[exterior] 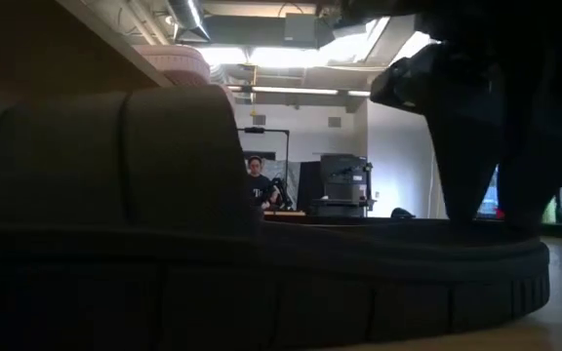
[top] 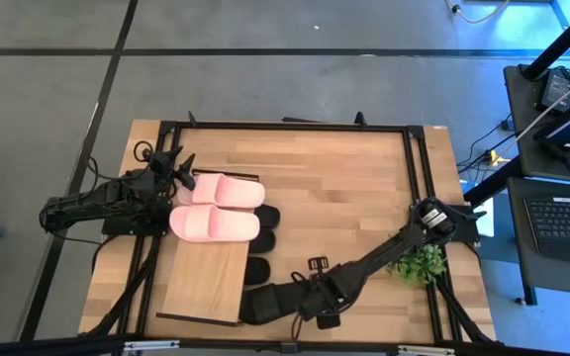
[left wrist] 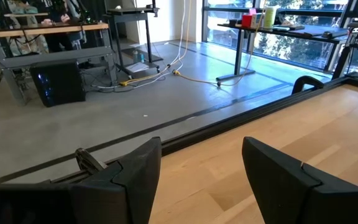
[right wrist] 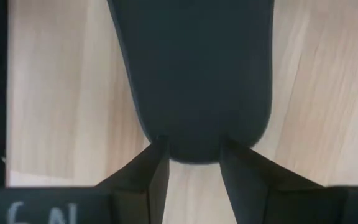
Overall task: Pick and place slides into the shelf
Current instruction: Put the black slipper under the shelf
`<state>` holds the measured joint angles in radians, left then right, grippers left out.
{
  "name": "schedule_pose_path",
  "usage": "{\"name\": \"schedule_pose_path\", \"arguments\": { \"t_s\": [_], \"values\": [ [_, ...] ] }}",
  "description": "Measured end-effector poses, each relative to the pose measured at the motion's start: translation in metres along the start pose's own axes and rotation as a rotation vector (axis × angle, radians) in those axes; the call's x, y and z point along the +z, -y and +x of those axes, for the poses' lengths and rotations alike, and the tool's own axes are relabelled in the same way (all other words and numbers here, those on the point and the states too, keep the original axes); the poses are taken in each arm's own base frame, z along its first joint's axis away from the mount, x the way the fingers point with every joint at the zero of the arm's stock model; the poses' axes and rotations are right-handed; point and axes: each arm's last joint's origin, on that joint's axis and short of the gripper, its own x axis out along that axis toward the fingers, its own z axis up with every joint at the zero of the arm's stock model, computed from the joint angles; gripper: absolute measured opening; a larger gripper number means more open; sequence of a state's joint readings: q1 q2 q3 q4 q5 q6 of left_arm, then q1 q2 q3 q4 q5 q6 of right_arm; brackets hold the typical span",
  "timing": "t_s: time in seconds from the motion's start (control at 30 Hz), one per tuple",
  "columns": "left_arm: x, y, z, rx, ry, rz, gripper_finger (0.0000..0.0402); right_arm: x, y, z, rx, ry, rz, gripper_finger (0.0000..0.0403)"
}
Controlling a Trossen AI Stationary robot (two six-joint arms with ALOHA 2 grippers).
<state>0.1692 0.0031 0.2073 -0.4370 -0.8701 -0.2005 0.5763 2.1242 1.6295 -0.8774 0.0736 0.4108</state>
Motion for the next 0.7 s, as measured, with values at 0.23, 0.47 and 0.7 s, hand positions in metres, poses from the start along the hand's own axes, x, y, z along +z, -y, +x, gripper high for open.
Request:
{"name": "schedule_pose_path", "arguments": {
  "t_s": [0.23, 0.47, 0.7],
  "values": [
    [0.000, 0.000, 0.000, 0.000, 0.000, 0.000, 0.0217, -0.003, 0.002, -0.002, -0.014, -0.042, 0.031, 0.0139],
    [0.000, 0.000, 0.000, 0.000, 0.000, 0.000, 0.0217, -0.011, 0.006, -0.001, -0.047, -0.116, 0.024, 0.0139],
    [0.000, 0.000, 0.000, 0.001, 0.000, 0.000, 0.0217, -0.007, 0.007, 0.012, -0.018, -0.032, -0.015, 0.0139]
  ]
}}
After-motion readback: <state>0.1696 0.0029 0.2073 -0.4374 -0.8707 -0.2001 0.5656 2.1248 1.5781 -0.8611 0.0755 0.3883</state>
